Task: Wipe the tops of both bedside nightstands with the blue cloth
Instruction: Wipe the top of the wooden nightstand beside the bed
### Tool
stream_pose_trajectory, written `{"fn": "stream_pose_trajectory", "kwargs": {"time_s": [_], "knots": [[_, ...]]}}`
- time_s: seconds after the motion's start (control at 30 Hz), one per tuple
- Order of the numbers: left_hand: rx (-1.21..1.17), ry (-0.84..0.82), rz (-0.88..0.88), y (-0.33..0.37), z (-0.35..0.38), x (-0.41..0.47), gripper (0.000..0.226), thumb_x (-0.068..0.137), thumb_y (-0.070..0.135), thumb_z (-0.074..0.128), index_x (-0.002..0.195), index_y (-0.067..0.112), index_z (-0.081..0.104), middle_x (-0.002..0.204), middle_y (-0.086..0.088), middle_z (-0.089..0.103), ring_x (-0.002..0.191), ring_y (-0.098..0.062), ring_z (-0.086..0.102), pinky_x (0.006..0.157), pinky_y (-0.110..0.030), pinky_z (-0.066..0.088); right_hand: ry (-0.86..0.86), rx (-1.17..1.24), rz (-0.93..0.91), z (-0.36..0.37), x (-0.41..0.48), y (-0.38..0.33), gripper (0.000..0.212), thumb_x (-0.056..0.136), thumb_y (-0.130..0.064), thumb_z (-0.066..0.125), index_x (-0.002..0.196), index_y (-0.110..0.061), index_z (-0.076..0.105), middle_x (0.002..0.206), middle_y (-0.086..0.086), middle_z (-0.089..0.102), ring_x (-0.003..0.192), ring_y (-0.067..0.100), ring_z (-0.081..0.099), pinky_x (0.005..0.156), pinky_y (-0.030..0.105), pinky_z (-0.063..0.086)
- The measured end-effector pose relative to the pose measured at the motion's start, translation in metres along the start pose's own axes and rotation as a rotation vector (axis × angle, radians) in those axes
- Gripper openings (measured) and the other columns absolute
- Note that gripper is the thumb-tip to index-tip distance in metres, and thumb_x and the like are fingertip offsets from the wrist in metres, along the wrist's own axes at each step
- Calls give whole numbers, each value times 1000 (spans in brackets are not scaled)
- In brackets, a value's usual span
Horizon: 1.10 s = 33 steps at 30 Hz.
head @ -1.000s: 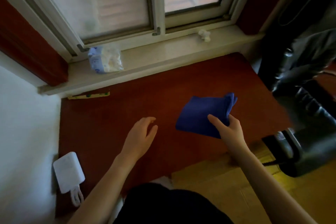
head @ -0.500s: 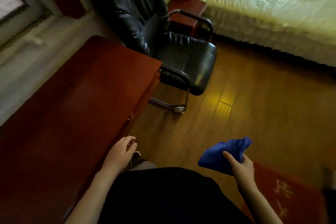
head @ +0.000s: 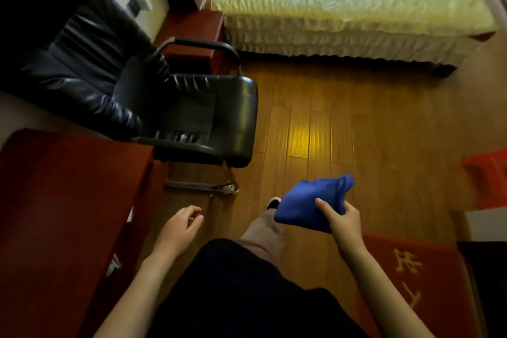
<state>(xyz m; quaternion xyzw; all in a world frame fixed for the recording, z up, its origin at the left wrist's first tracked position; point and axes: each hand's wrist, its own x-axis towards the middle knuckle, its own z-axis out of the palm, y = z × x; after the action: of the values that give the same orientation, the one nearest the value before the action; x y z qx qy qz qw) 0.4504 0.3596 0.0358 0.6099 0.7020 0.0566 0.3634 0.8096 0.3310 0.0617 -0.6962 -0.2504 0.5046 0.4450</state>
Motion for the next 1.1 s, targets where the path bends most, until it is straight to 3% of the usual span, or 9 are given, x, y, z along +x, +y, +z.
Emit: {"fn": "stream_pose_trajectory", "kwargs": {"time_s": [0.2,0.37,0.53,0.63,0.83,0.93,1.1], "knots": [[-42,-62,16,94,6,132,24,96,37,49,116,27,59,108,11,58,101,-9,57,71,-22,43,82,-13,29,-36,112,-63,22,83,-16,73,105,-13,68,94,0,74,81,9,72,59,16,53],[-21,-125,143,212,21,216,21,95,41,50,114,33,57,101,18,57,93,-1,59,72,-20,50,246,-21,73,-101,179,-111,17,82,-18,75,97,-16,67,94,2,72,86,15,68,64,26,49],[14,-83,225,313,44,288,24,95,39,51,115,30,58,99,20,55,85,7,53,66,-9,39,302,-27,123,-171,264,-141,31,84,-20,73,110,-7,63,100,8,69,90,23,66,71,34,52],[-25,-55,181,353,61,325,25,95,41,50,116,30,58,100,20,55,88,6,54,67,-10,41,280,-30,131,-203,330,-158,33,83,-20,73,112,-10,61,94,1,67,85,14,63,65,28,48],[-161,102,-54,408,71,362,27,96,36,50,118,25,60,111,10,60,99,-4,55,73,-18,43,6,-118,79,-216,467,-235,18,84,-23,70,100,-27,63,100,-1,70,91,16,67,69,29,52],[-199,205,-187,417,63,368,25,97,34,50,116,24,61,111,8,60,100,-8,56,79,-23,46,-154,-215,5,-188,518,-279,16,84,-25,71,99,-28,64,96,0,73,85,13,71,67,27,54],[-358,311,-407,415,59,384,25,98,35,47,114,23,62,108,4,63,94,-13,59,73,-25,46,-384,-312,-58,-115,596,-335,14,83,-24,73,95,-26,66,90,-1,74,81,14,72,63,25,55]]}}
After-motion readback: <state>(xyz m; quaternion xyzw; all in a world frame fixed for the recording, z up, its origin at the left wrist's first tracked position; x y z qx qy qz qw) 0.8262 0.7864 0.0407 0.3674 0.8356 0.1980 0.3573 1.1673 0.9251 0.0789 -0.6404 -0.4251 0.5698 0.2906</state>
